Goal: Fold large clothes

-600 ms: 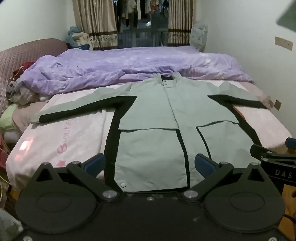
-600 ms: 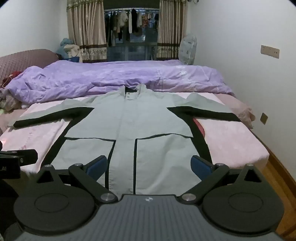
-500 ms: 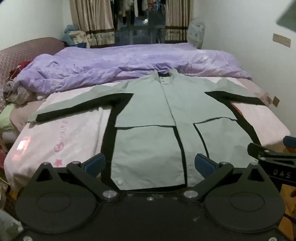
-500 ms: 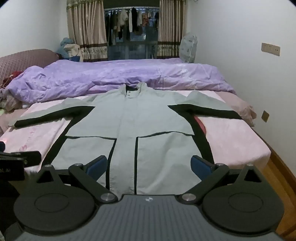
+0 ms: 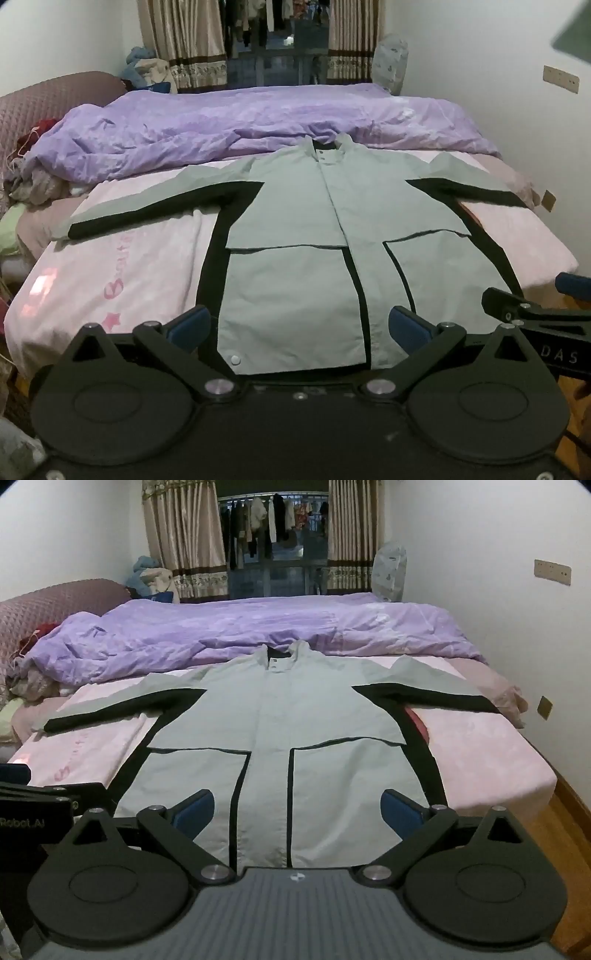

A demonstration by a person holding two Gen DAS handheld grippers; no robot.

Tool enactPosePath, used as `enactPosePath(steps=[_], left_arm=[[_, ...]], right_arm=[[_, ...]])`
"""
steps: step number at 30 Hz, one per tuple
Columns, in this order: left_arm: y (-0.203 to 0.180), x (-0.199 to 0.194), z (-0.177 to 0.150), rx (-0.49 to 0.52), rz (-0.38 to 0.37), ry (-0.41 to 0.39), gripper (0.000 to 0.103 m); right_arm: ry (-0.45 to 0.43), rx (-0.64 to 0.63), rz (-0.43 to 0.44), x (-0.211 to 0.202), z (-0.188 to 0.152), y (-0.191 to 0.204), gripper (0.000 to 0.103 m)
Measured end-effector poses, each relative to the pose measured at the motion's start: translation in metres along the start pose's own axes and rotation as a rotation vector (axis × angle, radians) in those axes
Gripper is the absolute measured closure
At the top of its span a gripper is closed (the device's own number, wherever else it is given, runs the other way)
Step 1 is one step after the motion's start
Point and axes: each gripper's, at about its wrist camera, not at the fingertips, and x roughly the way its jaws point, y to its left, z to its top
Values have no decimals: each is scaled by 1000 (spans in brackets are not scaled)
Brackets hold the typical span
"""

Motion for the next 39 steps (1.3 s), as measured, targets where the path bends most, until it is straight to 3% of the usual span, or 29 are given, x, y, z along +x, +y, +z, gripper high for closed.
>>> enactPosePath(steps=[31,39], left_arm=[[10,17,2,-91,48,23,0],[22,20,5,-140,-24,44,0]], right_arm=[[14,-7,0,4,-7,9,0],[19,-3,0,5,-7,7,0]])
